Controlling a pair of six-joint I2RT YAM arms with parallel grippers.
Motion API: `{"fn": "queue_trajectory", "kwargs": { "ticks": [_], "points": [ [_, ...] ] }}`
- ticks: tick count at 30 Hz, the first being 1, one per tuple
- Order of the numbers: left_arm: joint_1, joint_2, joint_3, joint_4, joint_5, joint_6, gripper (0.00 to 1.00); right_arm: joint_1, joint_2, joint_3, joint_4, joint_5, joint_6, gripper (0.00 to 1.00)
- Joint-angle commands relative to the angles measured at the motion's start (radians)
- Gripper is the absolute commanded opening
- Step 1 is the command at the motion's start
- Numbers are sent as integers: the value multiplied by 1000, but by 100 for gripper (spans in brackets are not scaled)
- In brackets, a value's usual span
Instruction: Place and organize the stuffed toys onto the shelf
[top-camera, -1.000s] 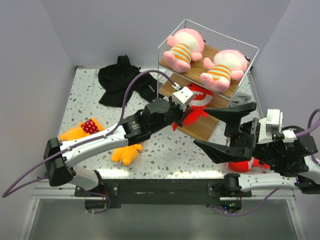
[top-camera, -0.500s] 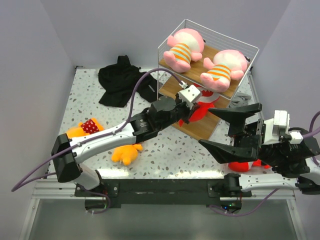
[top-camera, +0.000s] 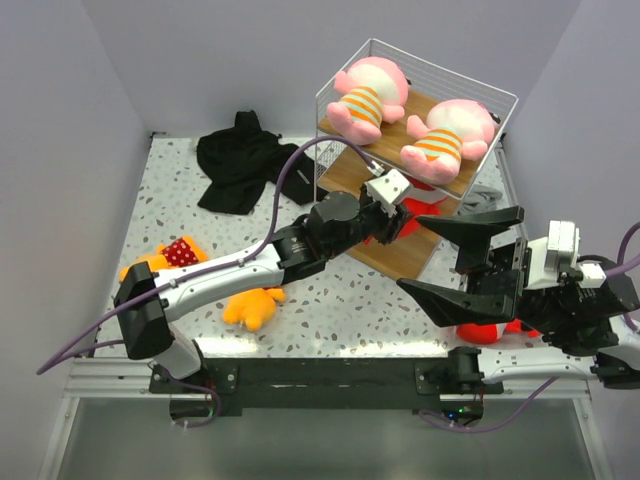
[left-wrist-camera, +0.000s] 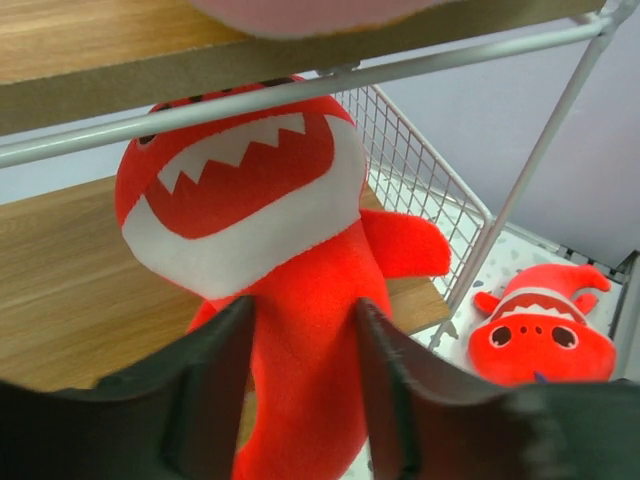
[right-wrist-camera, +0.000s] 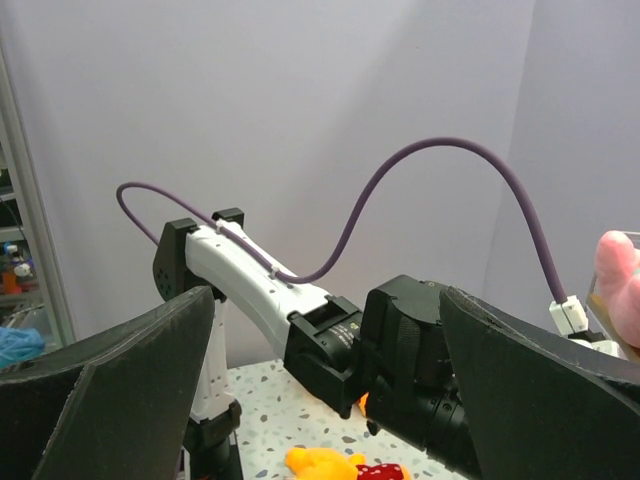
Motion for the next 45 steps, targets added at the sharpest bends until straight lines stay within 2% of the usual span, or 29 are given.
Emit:
{"fn": "queue_trajectory", "kwargs": {
  "ticks": [1, 8, 12, 19, 28, 41, 42, 45],
  "points": [
    [-6, -50, -10, 106, 5, -2, 55, 5, -5, -3, 43, 6, -6, 98],
    [-6, -133, -101, 96, 23, 14, 68, 5, 0, 0, 26, 31, -8, 99],
    [-6, -176, -156, 84, 59, 82, 73, 5, 1, 4, 25, 40, -9, 98],
    [-6, -239, -210, 38, 134, 176, 75, 5, 1, 4, 5, 60, -14, 99],
    [-5, -213, -216, -14, 68, 242, 70, 5, 7, 11, 11, 41, -12, 99],
    [-5, -179, -264, 36, 48, 236, 71, 5, 18, 15, 18, 40, -20, 99],
    [-5, -175, -267, 43, 43, 236, 70, 7, 18, 14, 17, 40, -20, 99],
    [-5, -166, -264, 73, 27, 241, 57, 5, 18, 12, 17, 35, -20, 99]
  ]
}}
